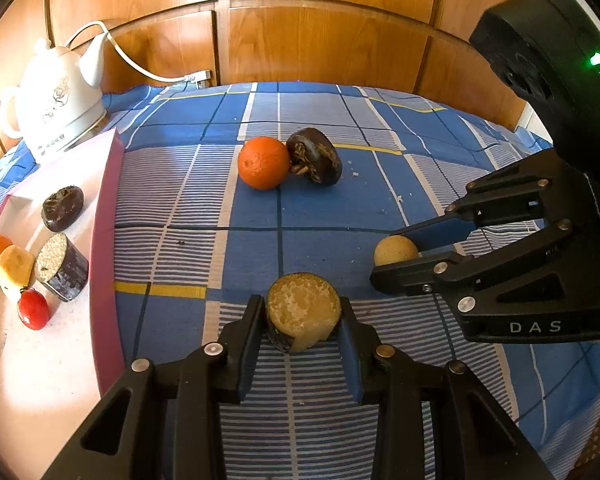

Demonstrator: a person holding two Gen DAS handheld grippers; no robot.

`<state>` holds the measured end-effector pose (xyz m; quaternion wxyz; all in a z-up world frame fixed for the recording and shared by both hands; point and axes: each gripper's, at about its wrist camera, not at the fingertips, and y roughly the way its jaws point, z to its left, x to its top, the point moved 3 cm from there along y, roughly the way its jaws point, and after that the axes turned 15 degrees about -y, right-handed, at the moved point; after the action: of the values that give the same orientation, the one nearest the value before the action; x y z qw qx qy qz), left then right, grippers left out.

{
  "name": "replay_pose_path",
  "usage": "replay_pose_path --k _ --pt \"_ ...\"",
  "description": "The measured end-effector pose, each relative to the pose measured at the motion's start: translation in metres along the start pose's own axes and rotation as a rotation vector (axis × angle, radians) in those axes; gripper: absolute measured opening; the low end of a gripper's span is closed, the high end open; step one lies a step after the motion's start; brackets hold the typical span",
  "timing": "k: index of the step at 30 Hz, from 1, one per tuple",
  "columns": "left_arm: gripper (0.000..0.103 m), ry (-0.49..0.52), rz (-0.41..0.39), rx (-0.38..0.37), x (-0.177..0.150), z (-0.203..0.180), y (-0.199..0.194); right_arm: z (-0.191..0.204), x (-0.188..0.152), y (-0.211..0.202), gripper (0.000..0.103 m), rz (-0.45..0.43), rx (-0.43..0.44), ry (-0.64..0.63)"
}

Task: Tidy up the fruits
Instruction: 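Lift the cut slice with the left gripper while the right gripper grasps the small yellow fruit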

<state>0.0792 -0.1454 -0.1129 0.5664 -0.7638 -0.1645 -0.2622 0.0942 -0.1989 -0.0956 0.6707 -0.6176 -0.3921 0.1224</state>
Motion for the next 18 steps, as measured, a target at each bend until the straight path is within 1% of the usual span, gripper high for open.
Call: replay_pose_path --k 10,18 --pt "0.035 -0.005 0.013 0.015 0.0012 -0.0013 -0.0004 -0.0005 -0.0021 0.0002 0.027 -0.007 0.007 0.001" --pt "0.035 -0.021 0.03 -0.002 0.0013 -0.0021 -0.0031 0.0 -0.0014 0.0006 0.027 -0.006 0.004 -0.005"
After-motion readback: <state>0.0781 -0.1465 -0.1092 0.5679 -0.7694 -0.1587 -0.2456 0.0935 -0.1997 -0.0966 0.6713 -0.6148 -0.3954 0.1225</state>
